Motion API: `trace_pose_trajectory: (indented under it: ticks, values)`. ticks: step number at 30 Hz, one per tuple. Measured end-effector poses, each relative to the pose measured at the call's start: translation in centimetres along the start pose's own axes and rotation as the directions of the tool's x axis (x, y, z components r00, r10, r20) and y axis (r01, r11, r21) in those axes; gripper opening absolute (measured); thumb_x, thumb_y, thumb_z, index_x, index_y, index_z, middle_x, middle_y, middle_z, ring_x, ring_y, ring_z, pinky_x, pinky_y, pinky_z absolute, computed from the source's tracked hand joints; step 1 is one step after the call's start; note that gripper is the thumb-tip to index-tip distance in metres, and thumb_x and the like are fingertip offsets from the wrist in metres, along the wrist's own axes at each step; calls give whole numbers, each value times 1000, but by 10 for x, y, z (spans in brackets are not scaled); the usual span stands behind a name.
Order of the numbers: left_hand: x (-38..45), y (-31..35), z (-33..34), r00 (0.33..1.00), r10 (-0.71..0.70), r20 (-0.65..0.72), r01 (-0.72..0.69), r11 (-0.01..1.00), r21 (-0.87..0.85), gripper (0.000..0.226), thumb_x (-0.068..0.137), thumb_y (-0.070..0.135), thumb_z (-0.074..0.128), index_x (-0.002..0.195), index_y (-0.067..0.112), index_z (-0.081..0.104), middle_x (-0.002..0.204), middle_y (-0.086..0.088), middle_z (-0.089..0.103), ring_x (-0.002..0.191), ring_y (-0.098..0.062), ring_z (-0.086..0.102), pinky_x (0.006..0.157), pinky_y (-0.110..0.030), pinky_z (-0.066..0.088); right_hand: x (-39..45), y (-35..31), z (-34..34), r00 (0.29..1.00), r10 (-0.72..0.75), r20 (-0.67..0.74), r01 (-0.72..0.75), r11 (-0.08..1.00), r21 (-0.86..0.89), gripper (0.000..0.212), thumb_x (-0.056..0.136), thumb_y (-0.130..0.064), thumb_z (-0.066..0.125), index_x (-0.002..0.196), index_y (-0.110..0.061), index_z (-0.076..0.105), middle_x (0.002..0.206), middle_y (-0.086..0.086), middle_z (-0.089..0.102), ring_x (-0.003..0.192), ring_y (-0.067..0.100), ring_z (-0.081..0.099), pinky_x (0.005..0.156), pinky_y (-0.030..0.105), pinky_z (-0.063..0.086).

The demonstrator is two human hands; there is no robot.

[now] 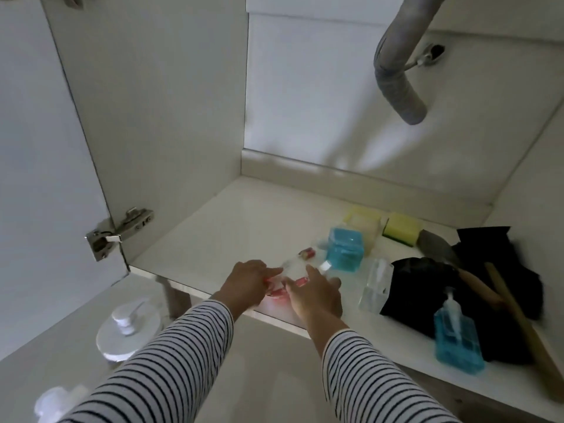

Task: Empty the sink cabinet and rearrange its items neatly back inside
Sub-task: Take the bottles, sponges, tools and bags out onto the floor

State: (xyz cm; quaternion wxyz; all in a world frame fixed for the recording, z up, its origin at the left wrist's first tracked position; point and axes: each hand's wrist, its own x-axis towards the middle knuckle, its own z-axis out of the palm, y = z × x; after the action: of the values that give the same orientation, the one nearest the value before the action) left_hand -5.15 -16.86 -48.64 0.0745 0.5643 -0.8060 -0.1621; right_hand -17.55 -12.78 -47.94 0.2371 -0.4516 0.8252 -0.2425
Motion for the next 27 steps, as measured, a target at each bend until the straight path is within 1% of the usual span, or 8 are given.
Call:
trace_pose_trajectory:
  ticks: [4, 8, 13, 15, 17, 21, 24, 27]
  values:
    - [1, -4, 10, 997, -15, -81, 10, 998, -63, 43, 94, 21, 50, 135, 33, 49, 128, -3, 53, 120, -18, 48, 95, -23, 36, 3, 0, 8, 1000, -25, -9, 24, 996, -81, 67, 80, -52, 65, 140, -35, 39, 128, 7, 42, 116, 25, 50, 95, 34, 43]
    - [-8, -3, 14, 991, -34, -133, 14, 989, -146, 39, 93, 21, 51, 131, 32, 54, 122, -4, 59, 113, -21, 54, 90, -24, 41, -1, -4, 13, 994, -104, 27, 107, 983, -151, 60, 86, -45, 60, 141, -35, 38, 126, 7, 56, 112, 24, 56, 96, 35, 46]
    - [-40, 0, 16, 975, -108, -195, 43, 949, -312, 36, 92, 11, 52, 122, 30, 63, 112, -3, 67, 102, -21, 61, 82, -25, 47, -22, -1, 16, 989, -139, 58, 143, 987, -74, 64, 86, -32, 66, 143, -34, 36, 128, 6, 59, 115, 23, 58, 98, 37, 49]
    - [-52, -1, 17, 973, -123, -195, 53, 942, -330, 37, 92, 10, 53, 121, 29, 63, 112, -3, 67, 101, -21, 62, 82, -26, 48, -35, 2, 21, 989, -146, 21, 147, 986, -83, 61, 86, -33, 65, 141, -34, 38, 129, 6, 57, 116, 23, 57, 98, 35, 49]
    - [-62, -4, 21, 970, -134, -205, 49, 927, -372, 36, 91, 12, 56, 123, 27, 62, 115, -3, 65, 102, -20, 61, 82, -23, 46, -50, 6, 26, 989, -142, -28, 139, 987, -80, 59, 86, -34, 65, 140, -35, 40, 126, 6, 54, 113, 22, 58, 92, 31, 49]
    - [-81, -8, 31, 966, -151, -212, 23, 861, -507, 35, 88, 15, 61, 121, 23, 64, 119, -1, 63, 104, -14, 60, 82, -12, 37, -78, 10, 37, 989, -89, -118, 94, 995, 37, 48, 91, -30, 61, 136, -34, 47, 124, 7, 49, 107, 24, 59, 88, 29, 49]
    - [-87, -8, 34, 961, -181, -207, 21, 800, -600, 35, 85, 12, 64, 118, 24, 66, 120, 0, 63, 101, -15, 62, 84, -12, 41, -90, 11, 46, 988, -50, -146, 69, 989, 128, 45, 92, -27, 59, 136, -33, 48, 128, 9, 51, 109, 26, 59, 91, 29, 48]
    - [-94, -10, 38, 964, -205, -167, 41, 741, -671, 34, 86, 14, 64, 117, 27, 66, 118, 3, 65, 96, -12, 61, 70, -3, 39, -97, 13, 50, 994, -10, -106, 46, 939, 341, 45, 92, -15, 59, 135, -27, 51, 136, 6, 55, 118, 21, 58, 93, 21, 45]
